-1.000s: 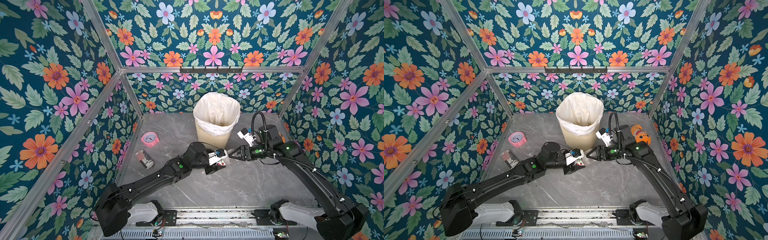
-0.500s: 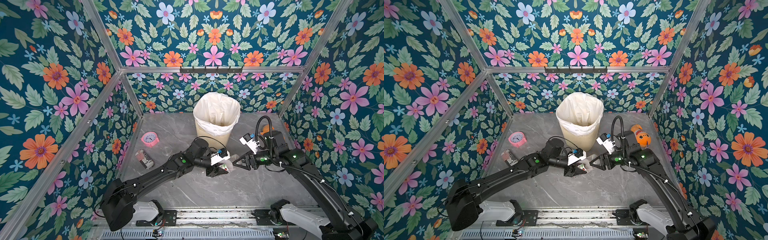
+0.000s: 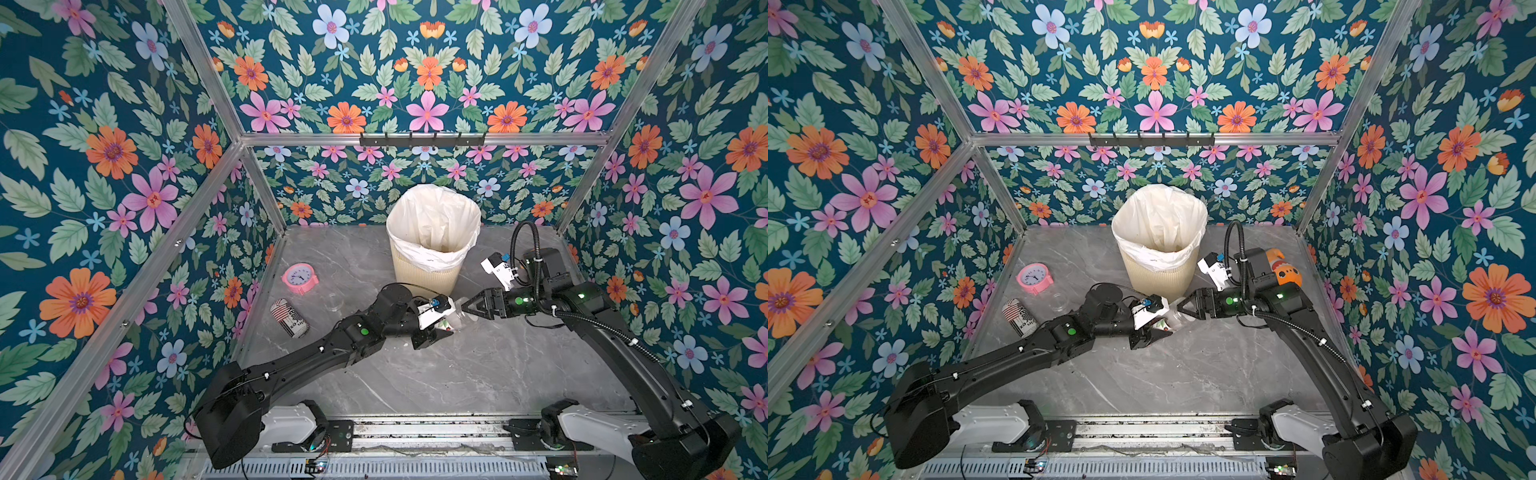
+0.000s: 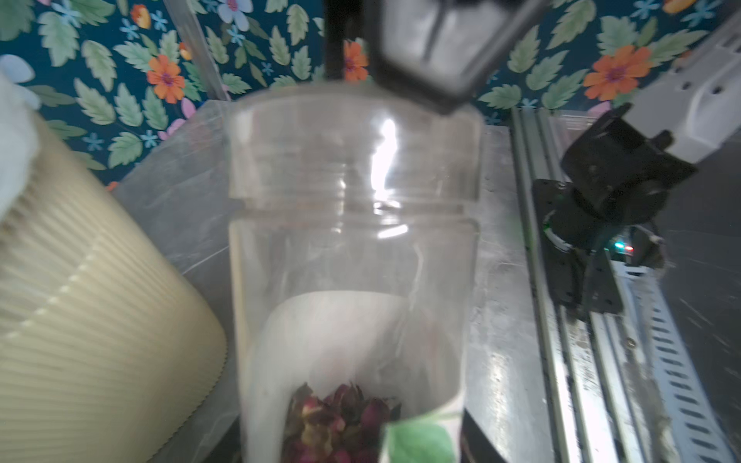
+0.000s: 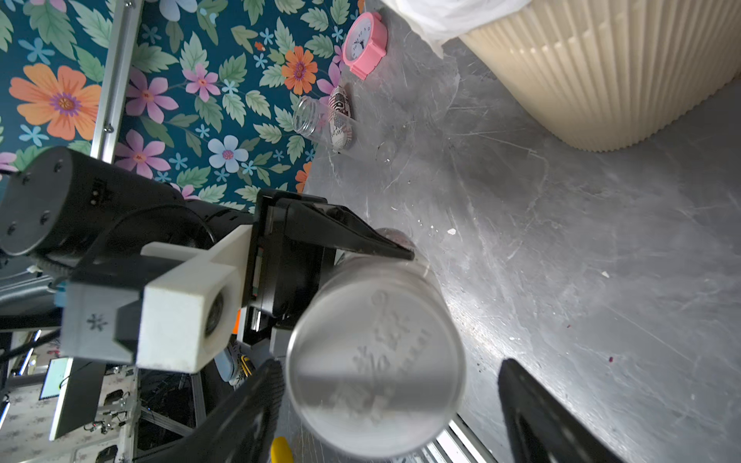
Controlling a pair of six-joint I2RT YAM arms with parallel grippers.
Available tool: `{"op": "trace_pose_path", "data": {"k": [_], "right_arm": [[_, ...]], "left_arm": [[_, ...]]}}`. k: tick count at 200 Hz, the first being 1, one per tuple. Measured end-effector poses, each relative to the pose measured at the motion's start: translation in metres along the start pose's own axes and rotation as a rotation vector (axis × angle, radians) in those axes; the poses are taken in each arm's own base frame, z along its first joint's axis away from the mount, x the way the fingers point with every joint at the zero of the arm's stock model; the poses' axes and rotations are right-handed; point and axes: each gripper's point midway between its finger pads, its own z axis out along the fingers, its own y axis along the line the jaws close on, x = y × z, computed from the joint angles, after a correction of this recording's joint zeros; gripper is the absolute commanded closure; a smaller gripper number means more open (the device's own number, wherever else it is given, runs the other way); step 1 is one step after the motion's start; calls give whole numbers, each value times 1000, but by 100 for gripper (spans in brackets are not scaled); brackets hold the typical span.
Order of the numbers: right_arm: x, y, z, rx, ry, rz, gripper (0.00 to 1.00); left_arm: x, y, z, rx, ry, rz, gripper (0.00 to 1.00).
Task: Empty the moldy dried flower tea in the jars
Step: Unscrew the lid from the jar.
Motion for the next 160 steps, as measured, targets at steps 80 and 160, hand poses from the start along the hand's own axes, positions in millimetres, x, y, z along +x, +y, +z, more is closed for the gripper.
{"op": "trace_pose_path", "data": {"k": [80,160], "right_arm": [[-16,-9,21,-22,27,107,20],[-13,-6,25,-36,70,89,34]], "left_arm": [[11,13,5,-123,37,42,48],[9,11,1,-112,46,73,48]]}}
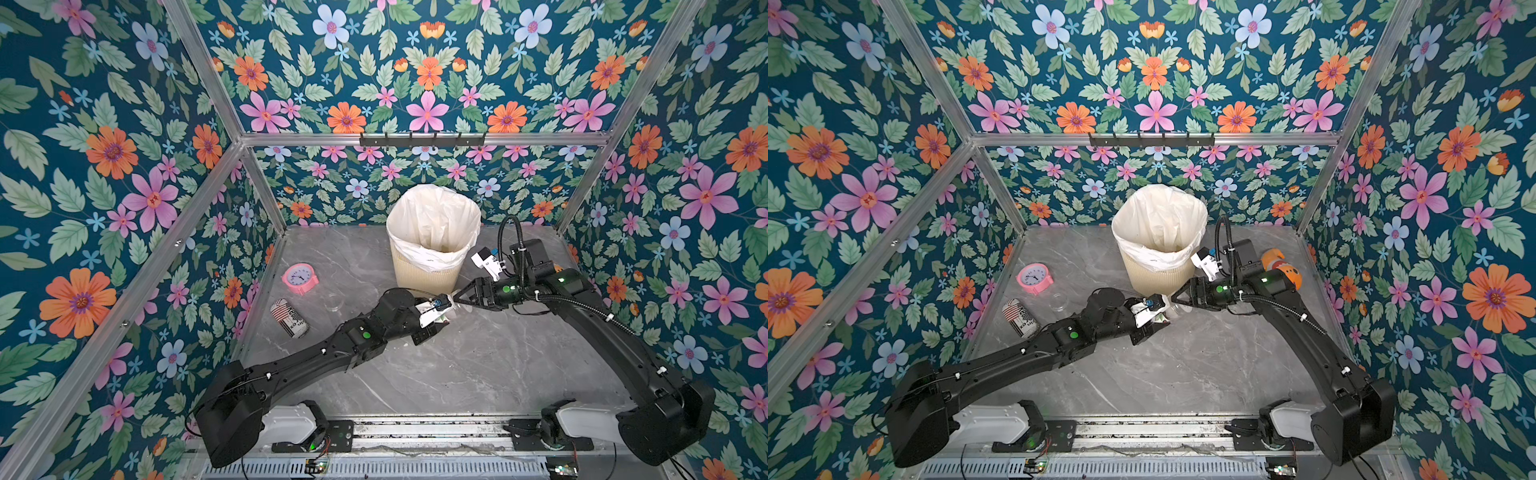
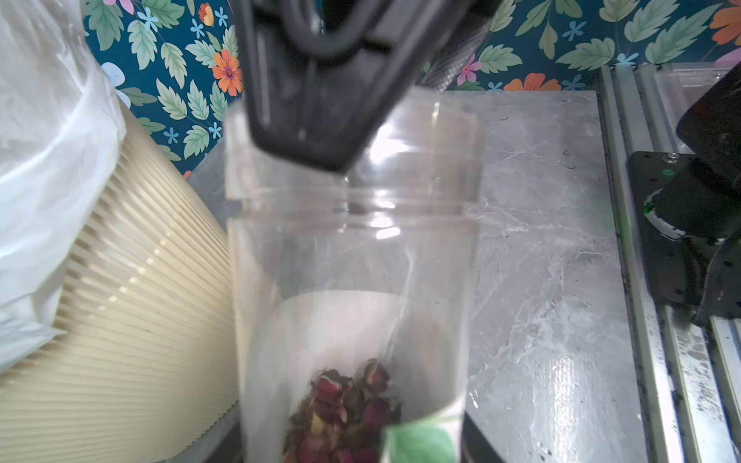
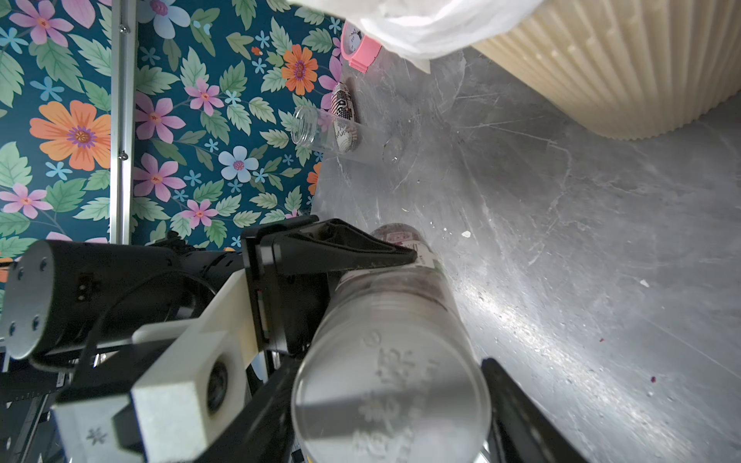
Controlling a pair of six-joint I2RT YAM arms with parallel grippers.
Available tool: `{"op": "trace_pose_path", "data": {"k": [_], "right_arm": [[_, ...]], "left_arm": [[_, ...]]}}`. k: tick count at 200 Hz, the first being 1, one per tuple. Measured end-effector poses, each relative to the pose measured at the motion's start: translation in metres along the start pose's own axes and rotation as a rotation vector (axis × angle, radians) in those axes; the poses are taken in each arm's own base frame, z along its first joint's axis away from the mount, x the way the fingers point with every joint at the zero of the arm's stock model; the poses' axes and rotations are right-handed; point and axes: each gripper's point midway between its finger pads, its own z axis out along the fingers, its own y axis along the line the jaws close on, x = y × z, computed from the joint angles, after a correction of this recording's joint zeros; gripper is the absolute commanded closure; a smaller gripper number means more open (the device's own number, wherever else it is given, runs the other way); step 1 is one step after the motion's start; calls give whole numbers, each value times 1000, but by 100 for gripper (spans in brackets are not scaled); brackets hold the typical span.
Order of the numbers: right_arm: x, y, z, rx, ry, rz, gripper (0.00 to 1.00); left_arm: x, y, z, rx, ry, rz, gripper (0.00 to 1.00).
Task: Empty the moldy dried flower tea in the jars
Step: Unscrew the lid from the jar.
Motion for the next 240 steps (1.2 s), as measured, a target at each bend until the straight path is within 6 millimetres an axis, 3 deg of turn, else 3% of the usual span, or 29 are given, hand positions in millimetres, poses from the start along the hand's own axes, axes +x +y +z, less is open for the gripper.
{"op": "trace_pose_path", "data": {"k": [67,100,180,201,240], "right_arm": [[23,9,-12,-8,60,-45,42],[34,10,-16,-17,64,-128,49],[54,30,-27,-110,22,-375,52],[55,35,-28,-140,20,-418,47],[47,37,-26,-138,20,-420,24]], "left_arm": [[-10,-27,-8,185,3,-14,48],[-13,-47,-8,329,14,-100,48],[-24,-82,-21,608,18,-247,48],[-25,-85,-24,632,23,-254,49],[-23,-76,-24,559,-1,-223,49]]}}
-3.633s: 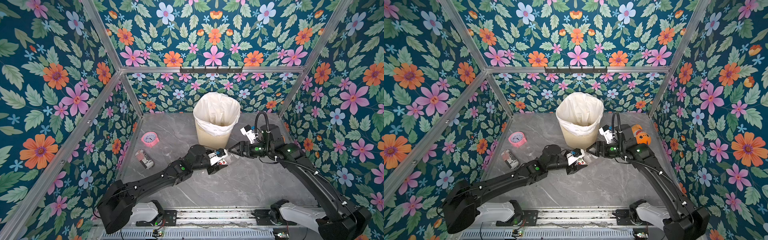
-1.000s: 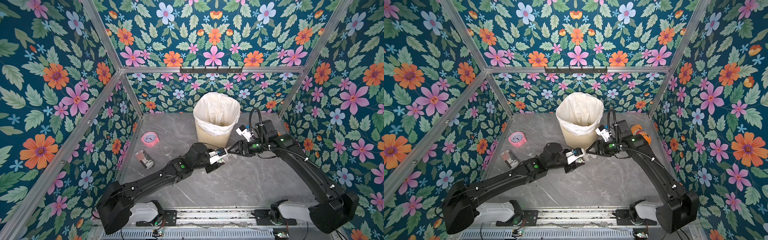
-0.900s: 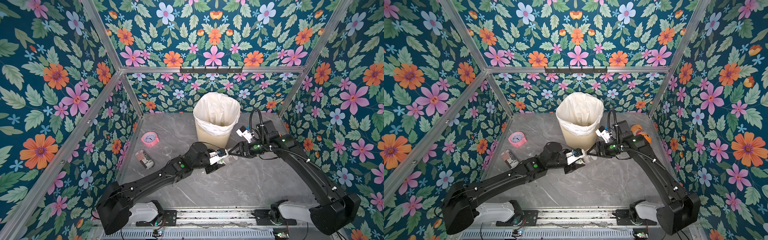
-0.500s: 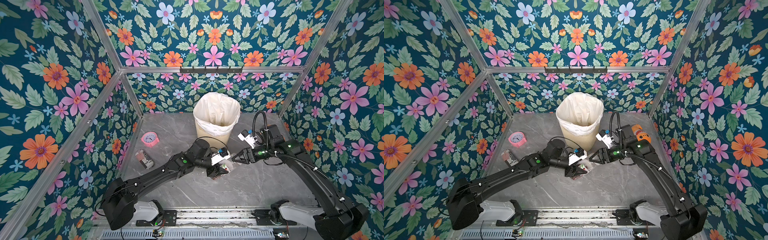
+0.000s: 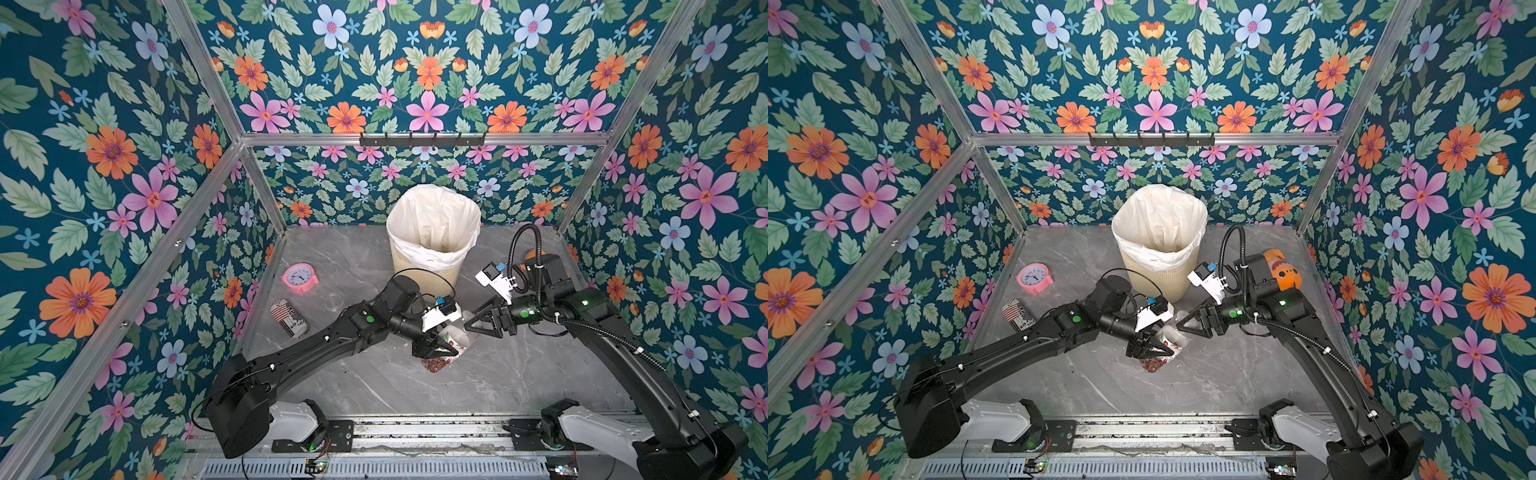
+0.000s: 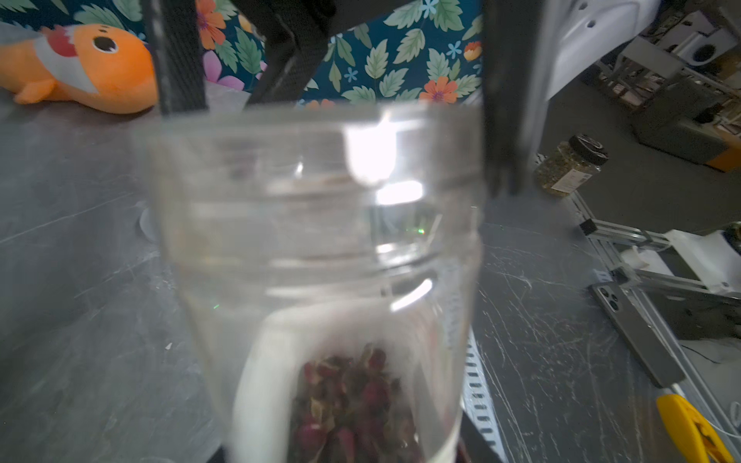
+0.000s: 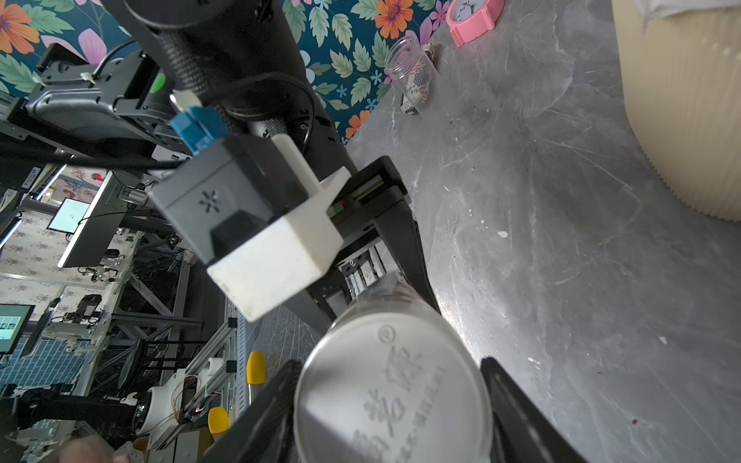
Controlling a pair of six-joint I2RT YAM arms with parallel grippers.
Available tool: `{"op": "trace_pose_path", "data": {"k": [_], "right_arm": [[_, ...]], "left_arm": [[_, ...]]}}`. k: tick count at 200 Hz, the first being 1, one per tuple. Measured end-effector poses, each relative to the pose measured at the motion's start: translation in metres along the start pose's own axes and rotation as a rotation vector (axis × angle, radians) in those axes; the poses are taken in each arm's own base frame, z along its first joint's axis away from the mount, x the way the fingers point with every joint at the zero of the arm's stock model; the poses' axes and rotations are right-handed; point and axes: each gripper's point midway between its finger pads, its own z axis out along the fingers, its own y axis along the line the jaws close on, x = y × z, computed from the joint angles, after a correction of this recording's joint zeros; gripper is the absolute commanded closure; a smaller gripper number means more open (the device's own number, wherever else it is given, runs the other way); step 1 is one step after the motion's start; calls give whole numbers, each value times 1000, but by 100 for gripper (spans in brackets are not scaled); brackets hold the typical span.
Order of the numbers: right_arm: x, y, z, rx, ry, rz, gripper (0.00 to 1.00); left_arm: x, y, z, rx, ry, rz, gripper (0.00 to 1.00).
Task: Empty the moldy dried flower tea in the jars
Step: Unscrew the lid from the jar.
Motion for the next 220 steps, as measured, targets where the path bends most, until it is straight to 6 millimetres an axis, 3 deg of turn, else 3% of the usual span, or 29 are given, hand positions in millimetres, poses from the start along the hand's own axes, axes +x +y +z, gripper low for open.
{"op": "trace_pose_path", "data": {"k": [77,135,159,220], "right_arm": [[-31,-24,3,108,-98,142,14],[-30,-34,18,143,-69,182,11],[-29,-41,22,158,-57,215,16],[-30,-42,26,141,-49,229,44]], "left_arm": [[-2,46,-10,-317,-74,123,49],[-2,68,-14,-431,-62,119,49],[-1,69,-16,-448,-70,124,49],[2,69,-15,-440,-60,117,46]]}}
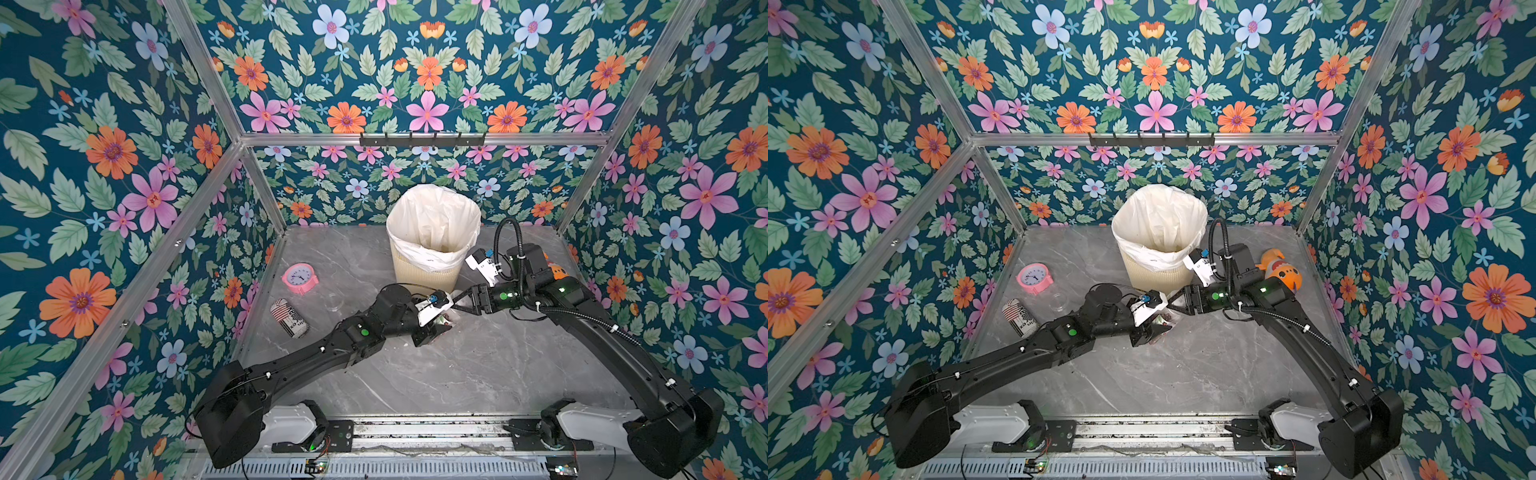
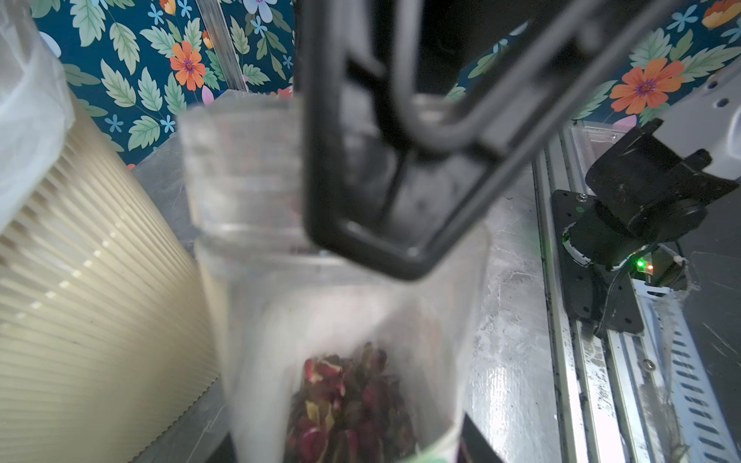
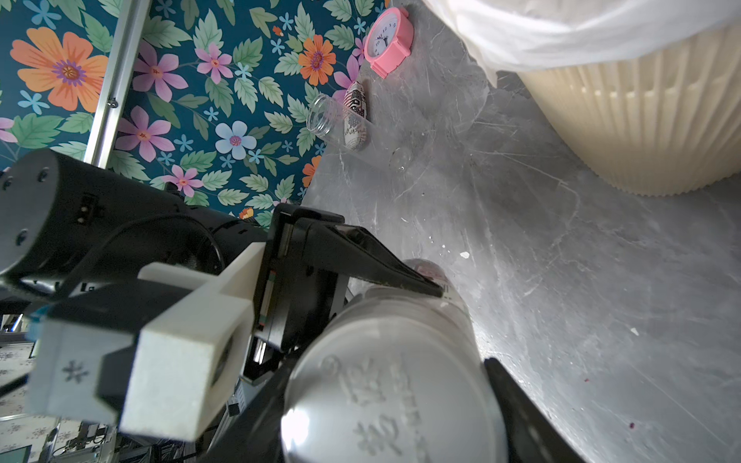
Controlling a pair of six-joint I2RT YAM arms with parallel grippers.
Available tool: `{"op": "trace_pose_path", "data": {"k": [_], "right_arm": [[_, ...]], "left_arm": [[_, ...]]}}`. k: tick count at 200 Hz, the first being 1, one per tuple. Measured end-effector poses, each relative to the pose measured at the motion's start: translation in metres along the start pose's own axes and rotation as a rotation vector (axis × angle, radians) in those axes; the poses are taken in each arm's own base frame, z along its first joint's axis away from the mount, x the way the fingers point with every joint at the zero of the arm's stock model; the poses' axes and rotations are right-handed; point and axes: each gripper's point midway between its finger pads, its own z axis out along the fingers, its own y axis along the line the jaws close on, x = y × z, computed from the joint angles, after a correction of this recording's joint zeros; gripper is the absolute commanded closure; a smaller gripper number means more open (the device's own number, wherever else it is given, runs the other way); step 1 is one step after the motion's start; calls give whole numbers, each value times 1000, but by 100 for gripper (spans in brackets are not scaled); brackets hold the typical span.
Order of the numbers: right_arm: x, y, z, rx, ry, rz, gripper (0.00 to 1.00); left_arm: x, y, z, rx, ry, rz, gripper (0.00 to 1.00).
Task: Empty the moldy dried flower tea in the jars
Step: Unscrew the lid from the jar.
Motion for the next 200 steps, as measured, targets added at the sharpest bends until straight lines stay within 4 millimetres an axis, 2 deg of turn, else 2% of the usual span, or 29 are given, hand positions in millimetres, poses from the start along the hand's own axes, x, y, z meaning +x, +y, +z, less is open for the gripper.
{"op": "trace_pose_path", "data": {"k": [15,49,87,116,147,170,180,200], "right_arm": [[0,0,0,1,-1,3,46],[0,0,-1,3,-4,28,48],[-3,6,-4,-9,-17,28,49],[-4,6,-4,-13,-19,38,49],[-2,5,-2,-19,-13,48,49],[-2,7,-2,-28,-17,41,48],[-3,8,-2,-33,-19,38,46],[-3,8,-2,-33,-21,36,35]], "left_arm": [[-1,0,0,3,-2,0,40],[0,-2,1,15,-1,0,19],[0,-7,2,43,-6,0,13],[8,-7,6,46,10,-7,17],[8,-4,7,36,1,-5,32],[9,1,5,22,-5,-16,38],[8,2,4,18,-9,-19,40],[8,3,3,16,-12,-19,42]]}}
